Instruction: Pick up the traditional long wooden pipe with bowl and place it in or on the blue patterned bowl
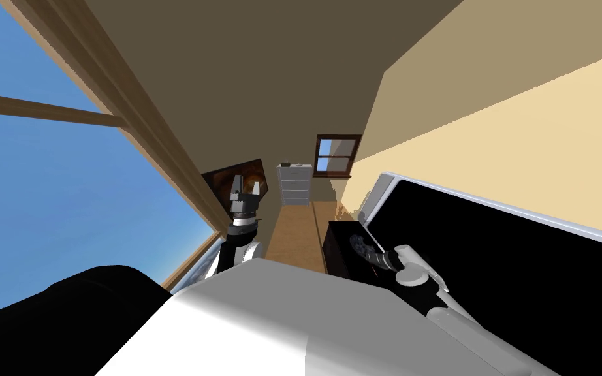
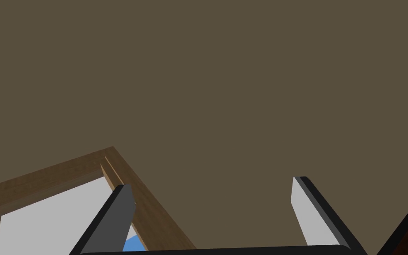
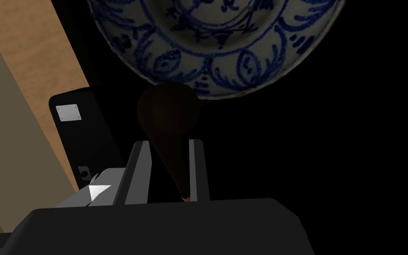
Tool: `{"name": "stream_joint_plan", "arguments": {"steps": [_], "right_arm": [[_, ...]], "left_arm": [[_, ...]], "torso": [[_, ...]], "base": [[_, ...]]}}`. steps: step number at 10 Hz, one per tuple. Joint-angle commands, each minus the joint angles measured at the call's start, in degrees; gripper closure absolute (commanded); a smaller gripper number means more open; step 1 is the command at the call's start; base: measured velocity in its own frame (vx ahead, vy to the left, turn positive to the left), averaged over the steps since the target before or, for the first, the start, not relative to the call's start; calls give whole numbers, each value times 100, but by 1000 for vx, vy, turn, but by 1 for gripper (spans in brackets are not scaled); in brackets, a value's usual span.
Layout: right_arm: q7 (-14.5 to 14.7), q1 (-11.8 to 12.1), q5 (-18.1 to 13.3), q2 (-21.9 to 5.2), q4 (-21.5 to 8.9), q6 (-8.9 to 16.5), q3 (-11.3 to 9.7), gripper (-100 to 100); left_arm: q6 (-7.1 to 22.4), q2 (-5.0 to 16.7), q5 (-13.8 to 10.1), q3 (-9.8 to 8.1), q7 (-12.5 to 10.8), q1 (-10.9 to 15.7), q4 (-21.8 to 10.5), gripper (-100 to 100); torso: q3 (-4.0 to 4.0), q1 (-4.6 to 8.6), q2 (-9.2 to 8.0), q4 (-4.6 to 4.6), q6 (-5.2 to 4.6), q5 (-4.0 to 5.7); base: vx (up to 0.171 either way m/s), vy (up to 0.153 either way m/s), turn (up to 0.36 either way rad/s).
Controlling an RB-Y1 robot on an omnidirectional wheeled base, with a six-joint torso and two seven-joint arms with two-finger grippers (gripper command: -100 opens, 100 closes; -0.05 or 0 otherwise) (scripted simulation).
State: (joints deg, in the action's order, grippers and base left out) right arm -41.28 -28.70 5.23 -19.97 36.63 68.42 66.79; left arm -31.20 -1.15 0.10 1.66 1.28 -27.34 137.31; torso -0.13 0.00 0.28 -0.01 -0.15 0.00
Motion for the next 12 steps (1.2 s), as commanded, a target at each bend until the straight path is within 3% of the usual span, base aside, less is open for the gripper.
{"name": "stream_joint_plan", "arguments": {"steps": [1,2,3,5,9,10,11,12], "right_arm": [[-136,-133,-23,-132,100,171,150,100],[-136,-133,-23,-132,100,171,150,100],[-264,-253,-54,-255,235,355,294,100],[-264,-253,-54,-255,235,355,294,100],[-499,-470,-105,-466,475,697,564,100],[-441,-413,-91,-410,481,645,520,100],[-453,-424,-89,-416,499,668,528,-100],[-452,-425,-89,-415,497,665,527,-100]], "left_arm": [[0,0,0,0,0,0,0,0],[0,0,0,0,0,-1,0,0],[0,0,0,0,0,0,0,0],[0,0,0,0,0,0,0,0],[0,0,0,0,0,0,0,0],[0,0,0,0,0,0,0,0],[0,0,0,0,0,0,0,0],[0,0,0,0,0,0,0,0]], "torso": [[0,0,0,0,0,0],[-10,-6,17,3,1,0],[-11,-1,14,8,-1,6],[-11,-2,13,8,-3,6],[0,1,-6,5,-8,6],[-2,1,-2,4,-6,6],[2,4,-14,7,-9,11],[9,7,-25,5,-10,12]], "base": [[136,30,71],[110,17,16],[118,25,53],[73,16,21],[66,19,34],[42,5,11],[8,1,1],[0,0,0]]}}
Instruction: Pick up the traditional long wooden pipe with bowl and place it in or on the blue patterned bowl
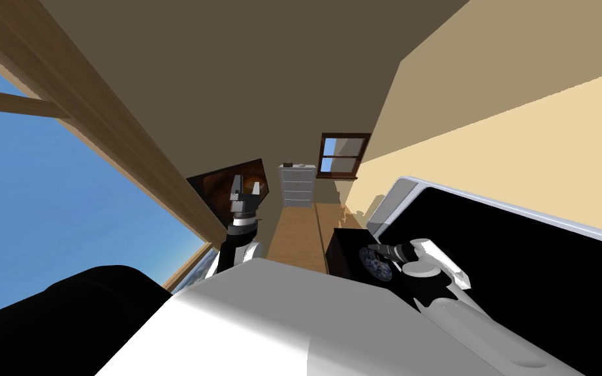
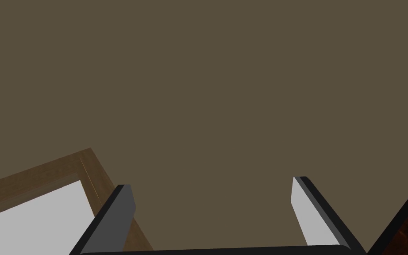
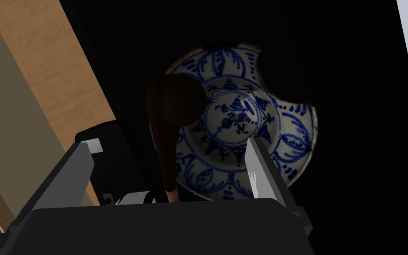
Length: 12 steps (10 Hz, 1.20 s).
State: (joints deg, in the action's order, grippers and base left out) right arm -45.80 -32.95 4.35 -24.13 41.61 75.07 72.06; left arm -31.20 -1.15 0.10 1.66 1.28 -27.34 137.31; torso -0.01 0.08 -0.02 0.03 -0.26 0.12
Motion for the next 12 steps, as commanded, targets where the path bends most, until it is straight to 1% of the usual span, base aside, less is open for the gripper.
{"name": "stream_joint_plan", "arguments": {"steps": [1,3,4,5,8,9,11,12], "right_arm": [[0,0,0,0,0,0,0,-100],[0,0,0,0,0,0,0,-100],[0,0,0,0,0,0,0,0],[-152,-65,-84,-136,24,86,74,-100],[-455,-196,-253,-409,71,257,223,-100],[-607,-261,-337,-546,95,342,298,-100],[-758,-326,-421,-682,119,428,372,-100],[-702,-296,-394,-604,174,427,346,-100]], "left_arm": [[0,0,0,0,0,0,0,0],[0,0,0,0,0,0,0,0],[0,0,0,0,0,0,0,0],[0,0,0,0,0,0,0,0],[1,0,0,0,0,2,-1,0],[1,0,0,0,0,2,-1,0],[1,0,0,0,0,2,-1,0],[1,0,0,0,0,2,-1,0]], "torso": [[0,0,0,0,0,0],[2,0,-3,-1,0,0],[2,0,-4,-1,0,0],[2,0,-4,-1,0,0],[29,9,-50,-12,4,1],[35,13,-60,-14,0,2],[38,3,-65,-16,0,0],[31,2,-51,-13,1,0]], "base": [[0,0,0],[0,0,0],[0,0,0],[-67,-1,255],[-132,-30,274],[-173,-6,370],[-133,7,162],[-43,0,39]]}}
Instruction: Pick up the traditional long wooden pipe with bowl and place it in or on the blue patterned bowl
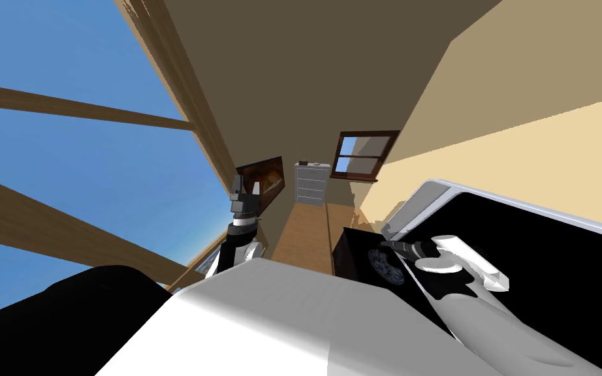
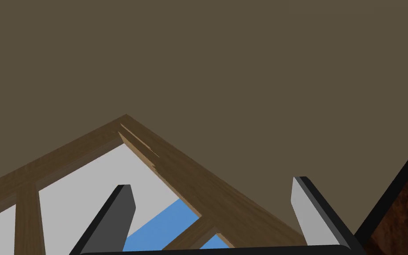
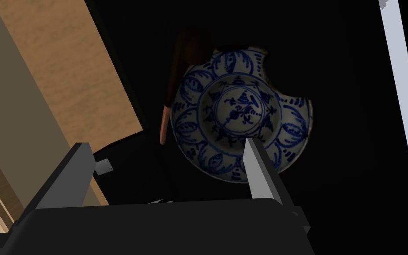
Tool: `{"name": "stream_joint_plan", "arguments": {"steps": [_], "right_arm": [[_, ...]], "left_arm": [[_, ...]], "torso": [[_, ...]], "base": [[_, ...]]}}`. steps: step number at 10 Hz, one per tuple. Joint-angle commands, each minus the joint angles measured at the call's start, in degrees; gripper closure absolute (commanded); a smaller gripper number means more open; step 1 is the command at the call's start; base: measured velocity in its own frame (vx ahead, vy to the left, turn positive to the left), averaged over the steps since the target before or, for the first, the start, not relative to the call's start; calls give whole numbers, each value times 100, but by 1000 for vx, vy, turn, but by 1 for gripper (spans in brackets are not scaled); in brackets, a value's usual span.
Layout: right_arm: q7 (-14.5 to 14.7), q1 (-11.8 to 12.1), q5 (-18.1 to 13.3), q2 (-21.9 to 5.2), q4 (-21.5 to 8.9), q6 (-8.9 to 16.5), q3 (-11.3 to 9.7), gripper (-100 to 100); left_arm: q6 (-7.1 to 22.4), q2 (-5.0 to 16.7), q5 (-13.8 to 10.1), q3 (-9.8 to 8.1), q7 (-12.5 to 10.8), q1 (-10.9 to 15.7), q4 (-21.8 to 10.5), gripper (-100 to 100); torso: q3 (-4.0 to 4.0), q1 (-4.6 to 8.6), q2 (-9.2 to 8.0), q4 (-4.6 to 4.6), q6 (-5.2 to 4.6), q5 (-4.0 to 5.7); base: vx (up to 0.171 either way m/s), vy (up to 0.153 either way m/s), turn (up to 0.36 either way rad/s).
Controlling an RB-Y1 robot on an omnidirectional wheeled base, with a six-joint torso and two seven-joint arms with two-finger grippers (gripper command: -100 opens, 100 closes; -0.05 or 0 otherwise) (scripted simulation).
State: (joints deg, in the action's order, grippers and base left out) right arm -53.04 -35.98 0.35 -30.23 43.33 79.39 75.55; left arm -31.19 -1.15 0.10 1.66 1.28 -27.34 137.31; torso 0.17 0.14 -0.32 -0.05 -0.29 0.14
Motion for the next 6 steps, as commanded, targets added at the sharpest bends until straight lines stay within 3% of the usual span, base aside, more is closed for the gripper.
{"name": "stream_joint_plan", "arguments": {"steps": [1,6], "right_arm": [[0,0,0,0,0,0,0,0],[2,2,1,0,0,0,0,0]], "left_arm": [[0,0,0,0,0,0,0,0],[0,0,0,0,0,-1,0,0]], "torso": [[0,0,0,0,0,0],[-16,3,27,7,2,1]], "base": [[-9,1,-9],[0,0,0]]}}
